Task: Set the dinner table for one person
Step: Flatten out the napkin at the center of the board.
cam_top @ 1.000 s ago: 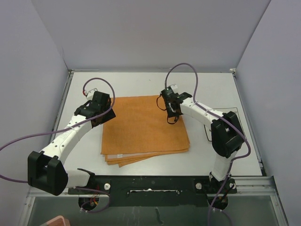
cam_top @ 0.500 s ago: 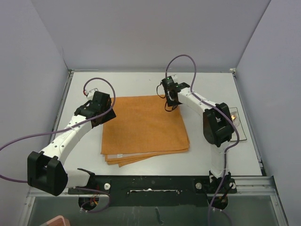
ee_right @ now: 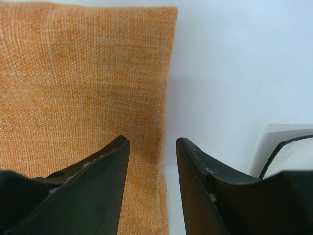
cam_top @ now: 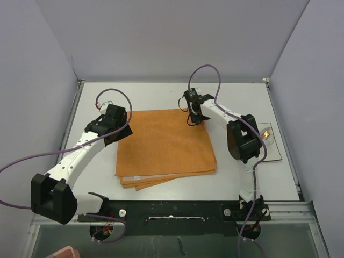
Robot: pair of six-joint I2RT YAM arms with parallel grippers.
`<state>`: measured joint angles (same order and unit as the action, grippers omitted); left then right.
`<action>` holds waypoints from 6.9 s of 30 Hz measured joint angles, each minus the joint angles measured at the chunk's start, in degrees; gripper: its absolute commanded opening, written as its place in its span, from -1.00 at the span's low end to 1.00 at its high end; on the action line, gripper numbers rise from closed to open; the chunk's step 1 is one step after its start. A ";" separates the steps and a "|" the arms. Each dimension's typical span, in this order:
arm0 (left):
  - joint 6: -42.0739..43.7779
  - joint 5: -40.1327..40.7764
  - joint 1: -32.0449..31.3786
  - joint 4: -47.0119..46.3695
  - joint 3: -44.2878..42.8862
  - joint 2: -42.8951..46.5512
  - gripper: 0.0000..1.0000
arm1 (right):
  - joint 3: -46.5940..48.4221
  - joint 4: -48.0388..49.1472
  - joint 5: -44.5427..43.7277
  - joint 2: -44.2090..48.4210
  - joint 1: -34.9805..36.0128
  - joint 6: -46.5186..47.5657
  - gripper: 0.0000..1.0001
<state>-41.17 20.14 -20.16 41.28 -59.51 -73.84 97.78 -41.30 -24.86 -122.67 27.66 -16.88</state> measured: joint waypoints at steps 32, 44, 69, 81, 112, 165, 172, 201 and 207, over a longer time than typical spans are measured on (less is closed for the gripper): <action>0.94 -0.02 0.00 -1.09 0.00 0.00 0.19 | 1.51 1.01 2.43 -3.45 -1.46 0.00 -1.00; 0.90 -0.02 0.00 -1.27 0.00 -0.02 0.18 | 2.62 3.89 2.43 5.73 -1.75 0.31 -1.00; 1.49 -0.11 -0.02 -1.38 0.00 0.00 0.20 | 1.01 2.62 2.56 -1.38 -7.67 -1.68 0.16; 14.49 -13.90 0.46 -8.63 -9.60 -15.87 -1.00 | -5.97 5.64 3.50 23.52 3.67 0.39 -1.00; 15.45 -17.64 6.99 0.76 -48.24 -57.92 -1.00 | -21.75 -6.29 6.32 11.98 4.76 -5.95 -1.00; 16.22 -25.20 8.48 -0.07 -63.28 -67.01 -1.00 | -5.62 -11.43 6.51 0.94 -1.68 -4.55 -1.00; 16.28 -26.25 8.48 0.07 -66.12 -69.18 -1.00 | -5.40 -11.63 6.34 0.74 -1.40 -4.52 -1.00; 22.49 -24.83 5.77 5.11 -72.17 -69.07 -0.05 | -5.44 -9.70 5.46 3.96 -0.59 -3.32 0.12; 29.18 -17.31 0.79 2.89 -56.11 -46.40 0.23 | -15.96 0.46 8.35 23.23 -1.49 -3.58 -0.03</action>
<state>-11.99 2.83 -19.38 44.16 -115.61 -120.25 81.82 -40.84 -16.51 -99.44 26.17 -20.47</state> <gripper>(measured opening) 0.564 0.496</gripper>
